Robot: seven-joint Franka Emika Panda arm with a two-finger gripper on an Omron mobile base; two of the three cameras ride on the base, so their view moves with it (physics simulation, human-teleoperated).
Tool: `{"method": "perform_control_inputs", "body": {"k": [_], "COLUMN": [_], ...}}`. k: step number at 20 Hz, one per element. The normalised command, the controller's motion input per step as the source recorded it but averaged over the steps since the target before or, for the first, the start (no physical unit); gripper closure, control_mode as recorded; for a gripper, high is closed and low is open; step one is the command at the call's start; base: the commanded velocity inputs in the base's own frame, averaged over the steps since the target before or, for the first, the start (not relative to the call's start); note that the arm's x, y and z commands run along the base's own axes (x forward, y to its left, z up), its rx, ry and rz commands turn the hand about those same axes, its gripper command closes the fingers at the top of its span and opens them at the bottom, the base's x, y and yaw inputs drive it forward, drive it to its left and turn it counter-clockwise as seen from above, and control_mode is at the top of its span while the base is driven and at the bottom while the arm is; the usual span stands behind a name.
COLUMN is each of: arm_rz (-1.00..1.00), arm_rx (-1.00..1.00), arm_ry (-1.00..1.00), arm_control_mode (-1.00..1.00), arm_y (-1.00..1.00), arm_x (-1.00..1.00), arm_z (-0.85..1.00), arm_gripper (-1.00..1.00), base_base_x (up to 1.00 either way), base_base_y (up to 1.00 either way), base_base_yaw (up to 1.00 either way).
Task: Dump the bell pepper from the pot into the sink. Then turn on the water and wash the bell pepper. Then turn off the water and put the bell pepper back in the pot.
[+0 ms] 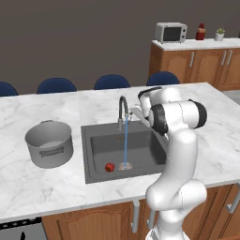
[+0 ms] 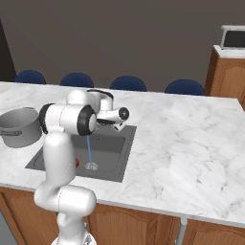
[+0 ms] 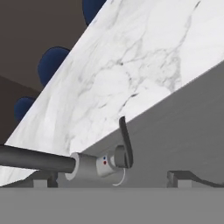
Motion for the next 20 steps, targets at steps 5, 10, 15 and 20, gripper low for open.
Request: {"method": "perform_control_inputs", "body": {"k": [5,10,15,20], "arm_rz": [0.00,0.00,0.00,0.00], "arm_rx": [0.03,0.02,0.00,0.00], "arm_ry": [0.01,0.01,0.00,0.00], "arm_control_mode": [-1.00,-1.00,-1.00,-1.00], "arm_y": [0.00,0.00,0.00,0.00], "arm_x": [0.26,0.24,0.12,0.06], "arm_z": [-0.16,-0.14,-0.18,-0.09], "arm_gripper": [-1.00,-1.00,-1.00,-1.00], "base_base_x": [0.00,0.00,0.00,0.00], "base_base_y": [0.00,0.00,0.00,0.00], "base_base_yaw": [0.00,0.00,0.00,0.00]}}
